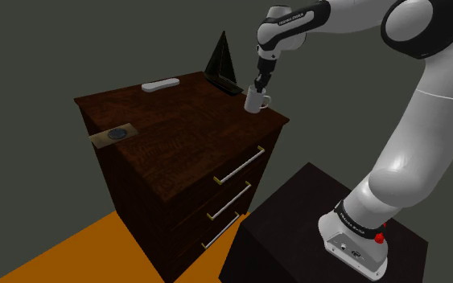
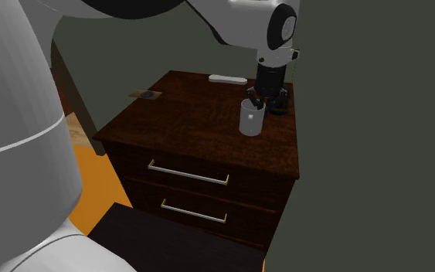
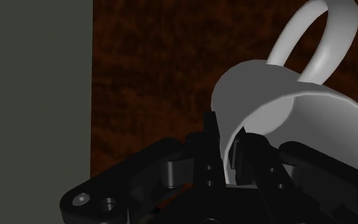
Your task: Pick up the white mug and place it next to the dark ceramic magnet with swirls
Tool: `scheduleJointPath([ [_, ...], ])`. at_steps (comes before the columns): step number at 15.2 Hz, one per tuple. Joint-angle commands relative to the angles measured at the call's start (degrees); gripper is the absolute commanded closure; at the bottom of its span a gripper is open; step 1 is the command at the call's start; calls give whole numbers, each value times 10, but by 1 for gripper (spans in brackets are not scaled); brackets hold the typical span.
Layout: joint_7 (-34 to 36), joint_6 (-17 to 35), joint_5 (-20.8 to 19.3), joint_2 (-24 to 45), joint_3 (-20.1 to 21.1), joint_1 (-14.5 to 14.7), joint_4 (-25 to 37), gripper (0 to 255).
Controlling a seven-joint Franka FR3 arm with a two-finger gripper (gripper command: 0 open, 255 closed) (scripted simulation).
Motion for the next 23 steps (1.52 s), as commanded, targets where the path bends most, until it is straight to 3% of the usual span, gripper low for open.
scheduleJointPath([
  [1,0,-13,-1,-5,0,0,7,255],
  [23,2,-174,-7,-37,-2,1,137,255],
])
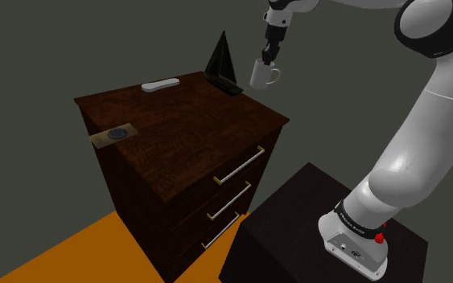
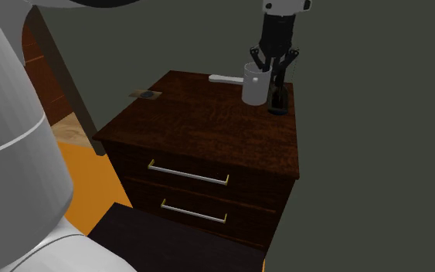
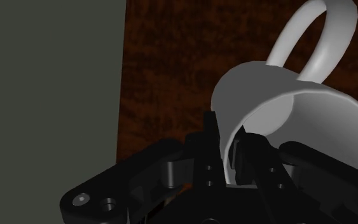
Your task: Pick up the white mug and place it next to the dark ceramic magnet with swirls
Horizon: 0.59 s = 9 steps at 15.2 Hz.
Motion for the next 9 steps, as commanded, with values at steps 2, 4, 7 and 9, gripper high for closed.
scheduleJointPath([
  [2,-1,-16,0,1,0,0,17,255],
  [4,26,-13,-3,-12,10,15,0,255],
  [7,65,-9,-5,-27,27,38,-18,255],
  [9,91,-7,-7,-34,38,52,-27,255],
])
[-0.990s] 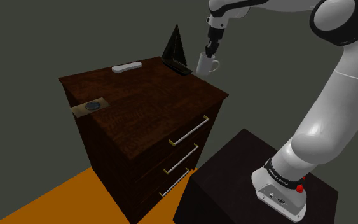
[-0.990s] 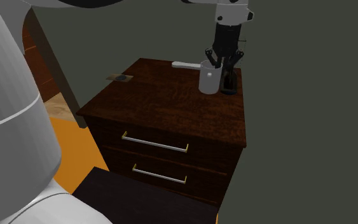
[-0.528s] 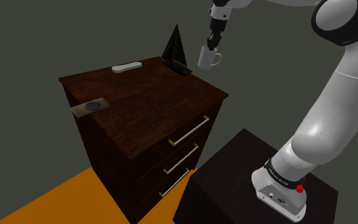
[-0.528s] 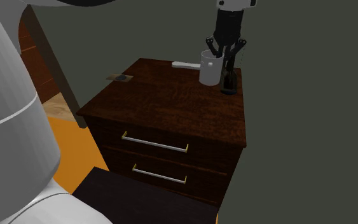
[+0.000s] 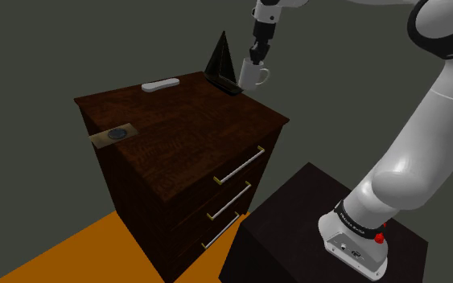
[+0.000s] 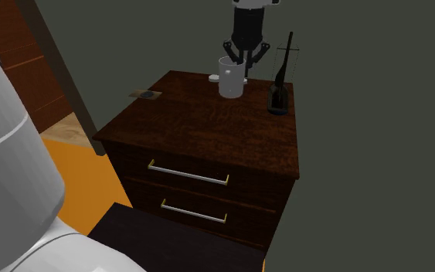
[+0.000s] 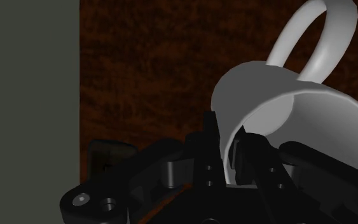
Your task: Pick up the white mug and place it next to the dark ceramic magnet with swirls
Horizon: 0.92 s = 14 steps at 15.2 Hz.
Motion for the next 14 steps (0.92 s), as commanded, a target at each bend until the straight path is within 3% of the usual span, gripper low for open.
scheduleJointPath([
  [1,28,1,-2,-9,12,15,-11,255],
  [14,197,-5,-3,6,88,108,10,255],
])
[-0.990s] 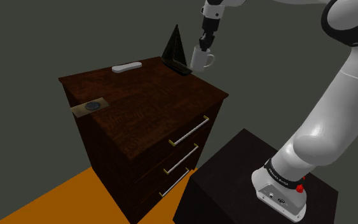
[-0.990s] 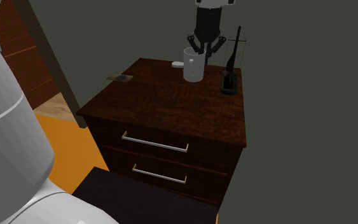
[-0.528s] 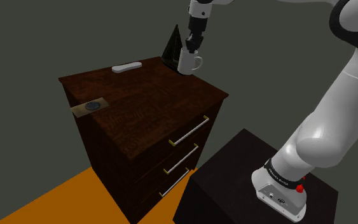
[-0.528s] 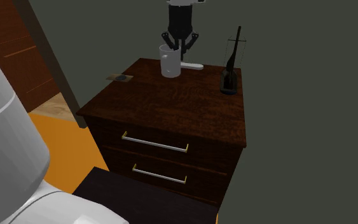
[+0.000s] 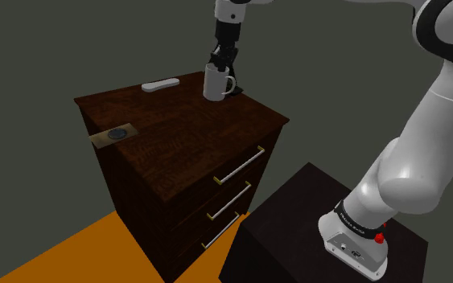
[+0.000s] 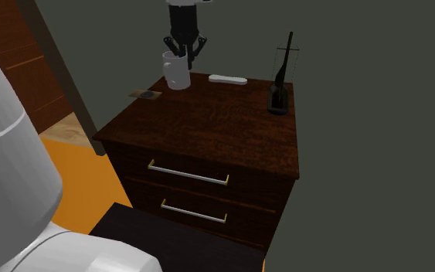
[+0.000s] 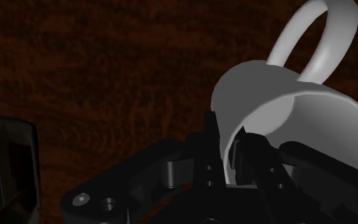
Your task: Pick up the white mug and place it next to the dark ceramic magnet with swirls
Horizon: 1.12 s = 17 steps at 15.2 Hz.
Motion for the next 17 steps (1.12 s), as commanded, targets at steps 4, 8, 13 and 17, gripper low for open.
scheduleJointPath([
  [4,64,-10,-3,25,27,36,35,255],
  [8,114,-22,-8,58,47,67,79,255],
  [13,175,-45,-18,113,67,108,157,255],
  [17,220,-74,-30,172,80,145,243,255],
])
